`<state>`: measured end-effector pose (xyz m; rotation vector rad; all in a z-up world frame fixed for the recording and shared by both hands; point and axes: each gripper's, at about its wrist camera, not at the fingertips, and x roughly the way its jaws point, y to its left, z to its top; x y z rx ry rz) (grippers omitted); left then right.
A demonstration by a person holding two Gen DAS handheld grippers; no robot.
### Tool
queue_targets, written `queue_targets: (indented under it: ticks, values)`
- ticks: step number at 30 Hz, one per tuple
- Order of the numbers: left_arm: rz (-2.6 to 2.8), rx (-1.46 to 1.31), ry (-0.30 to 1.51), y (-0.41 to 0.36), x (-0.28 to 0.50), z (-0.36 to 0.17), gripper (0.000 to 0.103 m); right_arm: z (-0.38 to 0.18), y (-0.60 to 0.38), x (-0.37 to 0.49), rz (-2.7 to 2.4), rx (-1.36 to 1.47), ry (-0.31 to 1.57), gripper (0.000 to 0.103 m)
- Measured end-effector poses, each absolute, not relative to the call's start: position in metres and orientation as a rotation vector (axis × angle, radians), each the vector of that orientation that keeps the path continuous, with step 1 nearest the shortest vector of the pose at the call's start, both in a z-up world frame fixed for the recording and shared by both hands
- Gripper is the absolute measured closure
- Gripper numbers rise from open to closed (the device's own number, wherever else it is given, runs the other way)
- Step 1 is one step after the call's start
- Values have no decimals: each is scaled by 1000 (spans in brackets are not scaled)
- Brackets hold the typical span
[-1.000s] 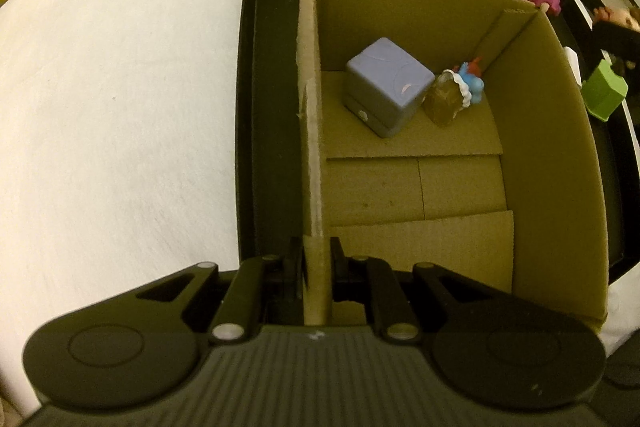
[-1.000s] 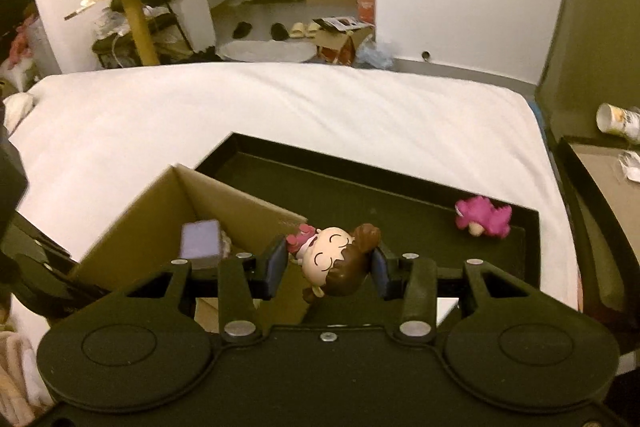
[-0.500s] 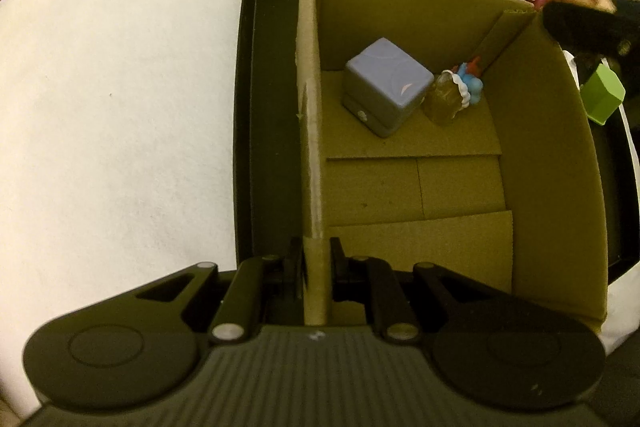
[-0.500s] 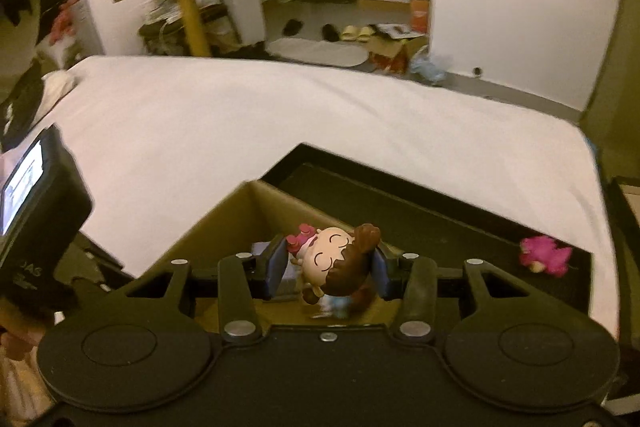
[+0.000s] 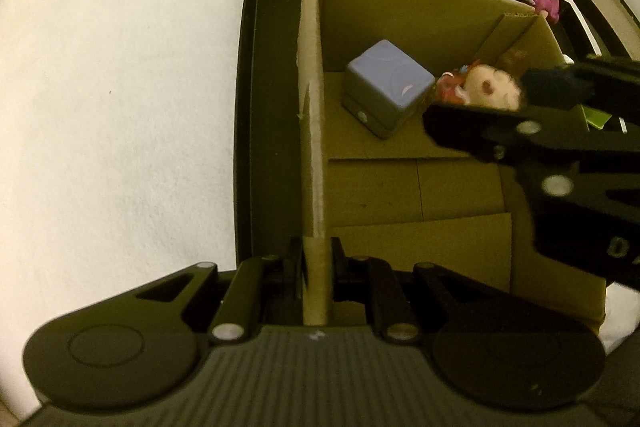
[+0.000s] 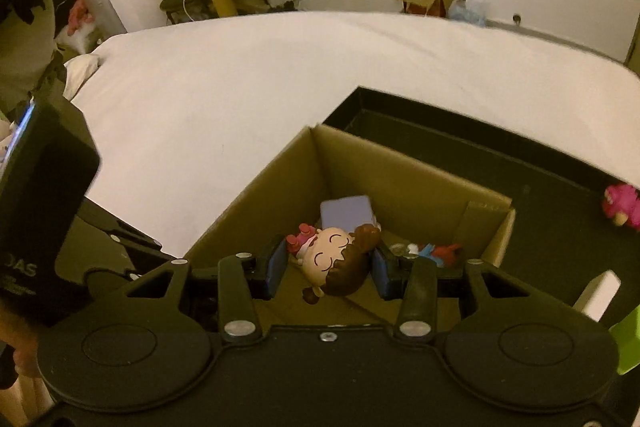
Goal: Organize rigid objects
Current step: 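Lift the chibi doll with the right gripper and carry it over the box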
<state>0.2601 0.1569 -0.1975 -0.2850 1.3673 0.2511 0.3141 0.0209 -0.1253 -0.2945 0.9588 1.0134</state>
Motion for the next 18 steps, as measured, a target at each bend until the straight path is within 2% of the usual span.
queue_targets:
  ticks: [18]
  values:
    - [249, -295, 1357, 156, 258, -198, 91, -154, 44, 322, 924, -245, 1194, 60]
